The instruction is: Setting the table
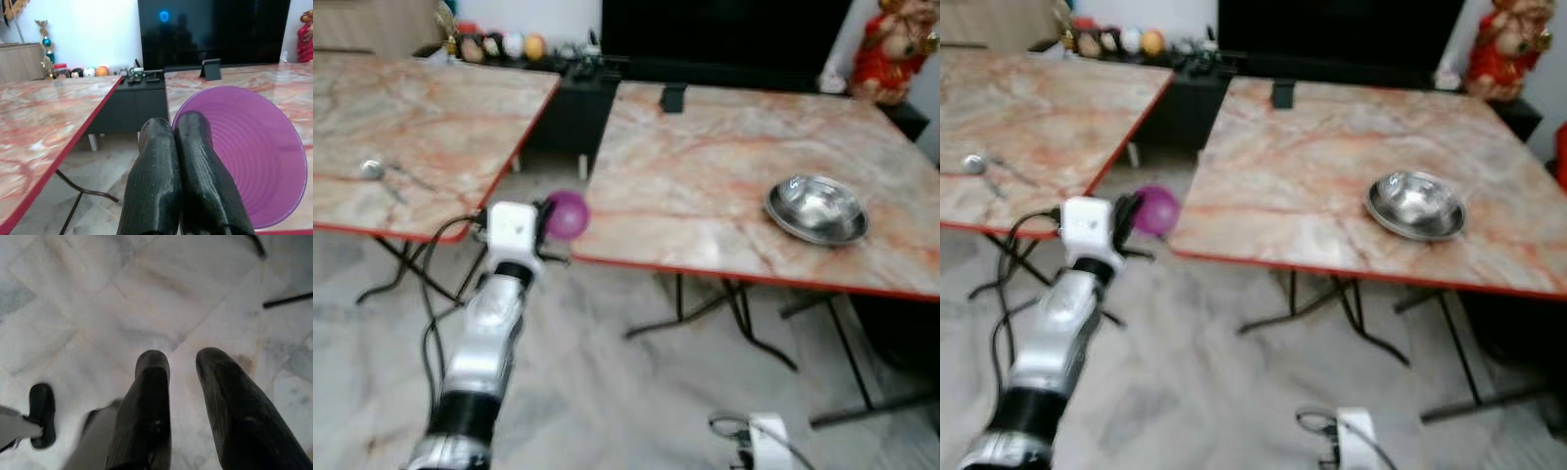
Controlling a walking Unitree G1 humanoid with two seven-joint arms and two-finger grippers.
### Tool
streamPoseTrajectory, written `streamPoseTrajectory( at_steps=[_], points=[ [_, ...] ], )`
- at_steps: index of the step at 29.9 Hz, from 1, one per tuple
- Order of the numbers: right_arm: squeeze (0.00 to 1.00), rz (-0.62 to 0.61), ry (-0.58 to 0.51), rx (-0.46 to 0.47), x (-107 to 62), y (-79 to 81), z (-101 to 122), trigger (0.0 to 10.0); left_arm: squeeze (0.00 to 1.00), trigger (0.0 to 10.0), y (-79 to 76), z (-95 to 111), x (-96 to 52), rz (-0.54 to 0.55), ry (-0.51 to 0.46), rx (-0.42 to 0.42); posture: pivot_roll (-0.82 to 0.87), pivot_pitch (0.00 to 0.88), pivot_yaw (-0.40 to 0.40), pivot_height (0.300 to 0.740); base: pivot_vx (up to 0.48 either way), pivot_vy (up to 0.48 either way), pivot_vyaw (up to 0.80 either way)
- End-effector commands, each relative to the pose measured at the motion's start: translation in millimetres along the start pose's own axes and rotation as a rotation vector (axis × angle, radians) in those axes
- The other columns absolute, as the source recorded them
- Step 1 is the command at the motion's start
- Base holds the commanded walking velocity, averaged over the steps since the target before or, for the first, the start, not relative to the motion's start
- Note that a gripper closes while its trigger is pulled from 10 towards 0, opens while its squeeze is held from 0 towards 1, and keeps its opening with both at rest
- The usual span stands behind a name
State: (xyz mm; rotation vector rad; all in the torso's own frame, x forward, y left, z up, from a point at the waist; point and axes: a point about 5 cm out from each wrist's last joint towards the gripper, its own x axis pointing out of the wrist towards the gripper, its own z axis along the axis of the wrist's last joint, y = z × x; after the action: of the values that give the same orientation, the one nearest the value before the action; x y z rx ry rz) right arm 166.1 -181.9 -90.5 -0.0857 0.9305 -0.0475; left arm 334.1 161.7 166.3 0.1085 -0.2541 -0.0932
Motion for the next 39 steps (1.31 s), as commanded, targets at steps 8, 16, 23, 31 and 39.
streamPoseTrajectory(
  at_steps=[8, 16, 23, 31, 39],
  points=[
    [0.00, -0.025, 0.001, 0.000, -0.4, -8.6, -1, 10.0, 0.00, 10.0, -9.6, 7, 4.0, -0.037, -0.033, 0.008, 0.07, 0.000, -0.023, 0.731, 0.000, -0.370, 0.00],
    [0.00, -0.029, -0.001, 0.003, -0.1, -9.4, 0, 10.0, 0.00, 10.0, -2.4, 5, 4.5, -0.020, -0.019, 0.019, 0.07, 0.000, -0.028, 0.731, 0.000, -0.030, 0.00],
    [0.00, -0.031, -0.004, 0.004, 0.1, -10.4, 1, 10.0, 0.00, 10.0, 3.0, 3, 4.5, -0.011, -0.004, 0.004, 0.07, 0.000, -0.032, 0.731, 0.000, 0.000, 0.00],
    [0.00, -0.035, -0.009, 0.010, 0.2, -10.8, 2, 10.0, 0.00, 10.0, 1.2, 5, 6.5, -0.025, -0.011, 0.007, 0.06, 0.000, -0.028, 0.731, 0.000, 0.000, 0.00],
    [0.00, -0.035, -0.006, 0.008, 0.3, -11.1, 2, 10.0, 0.00, 10.0, -2.1, 4, 6.6, -0.032, -0.010, -0.004, 0.06, 0.000, -0.029, 0.731, 0.266, 0.000, 0.00]
  ],
)
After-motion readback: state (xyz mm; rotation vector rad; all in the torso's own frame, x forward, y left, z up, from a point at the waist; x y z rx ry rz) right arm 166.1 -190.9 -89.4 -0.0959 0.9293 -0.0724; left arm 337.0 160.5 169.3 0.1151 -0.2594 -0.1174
